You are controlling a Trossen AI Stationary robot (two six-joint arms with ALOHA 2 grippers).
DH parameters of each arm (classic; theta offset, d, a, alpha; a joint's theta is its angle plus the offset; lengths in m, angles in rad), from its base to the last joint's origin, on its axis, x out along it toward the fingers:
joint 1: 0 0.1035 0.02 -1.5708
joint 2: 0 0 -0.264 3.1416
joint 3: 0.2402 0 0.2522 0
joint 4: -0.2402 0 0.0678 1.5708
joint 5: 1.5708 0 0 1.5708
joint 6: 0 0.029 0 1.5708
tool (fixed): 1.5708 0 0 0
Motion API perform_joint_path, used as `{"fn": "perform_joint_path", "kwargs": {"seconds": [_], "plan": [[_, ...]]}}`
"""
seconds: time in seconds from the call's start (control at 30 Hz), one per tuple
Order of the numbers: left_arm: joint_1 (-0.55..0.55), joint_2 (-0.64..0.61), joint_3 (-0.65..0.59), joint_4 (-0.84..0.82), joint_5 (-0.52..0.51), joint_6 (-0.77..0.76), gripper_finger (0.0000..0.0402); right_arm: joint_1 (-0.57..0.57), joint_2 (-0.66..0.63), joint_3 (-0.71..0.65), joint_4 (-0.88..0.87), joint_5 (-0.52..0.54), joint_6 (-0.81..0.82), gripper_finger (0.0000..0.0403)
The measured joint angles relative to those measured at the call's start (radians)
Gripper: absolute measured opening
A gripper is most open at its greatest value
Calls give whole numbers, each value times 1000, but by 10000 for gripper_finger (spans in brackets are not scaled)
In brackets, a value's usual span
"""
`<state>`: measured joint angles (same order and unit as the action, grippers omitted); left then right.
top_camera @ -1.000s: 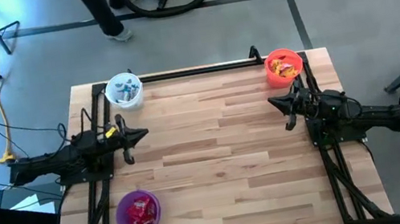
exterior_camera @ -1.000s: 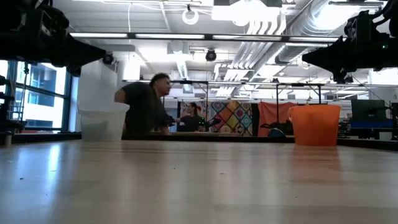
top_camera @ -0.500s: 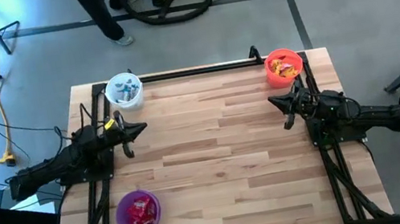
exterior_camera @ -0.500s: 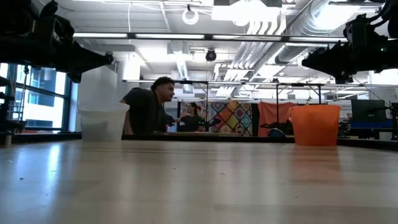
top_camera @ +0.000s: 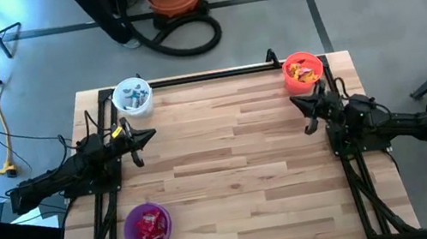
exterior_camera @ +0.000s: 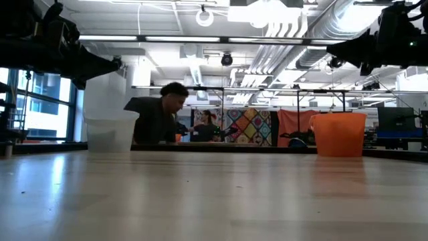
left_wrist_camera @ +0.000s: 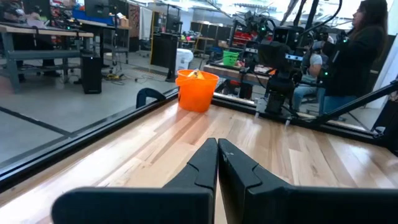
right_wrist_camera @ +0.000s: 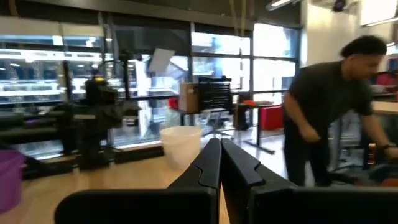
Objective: Sort candy
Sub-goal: Return to Home Position
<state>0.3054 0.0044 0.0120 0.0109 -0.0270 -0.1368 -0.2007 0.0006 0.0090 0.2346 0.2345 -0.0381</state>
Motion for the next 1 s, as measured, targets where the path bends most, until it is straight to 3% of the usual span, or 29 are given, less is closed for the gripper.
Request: {"fn": "perform_joint_path", "kwargs": {"seconds": [0.2,0.43,1.0], "plan": [[0,3,0,-1,1,-12,0,-24,0,0,-7,-33,30,0],[0,31,0,-3,4,-109,0,-24,2,0,-179,42,142,0],[0,31,0,-2,4,-115,0,-24,7,3,-189,43,195,0]]}}
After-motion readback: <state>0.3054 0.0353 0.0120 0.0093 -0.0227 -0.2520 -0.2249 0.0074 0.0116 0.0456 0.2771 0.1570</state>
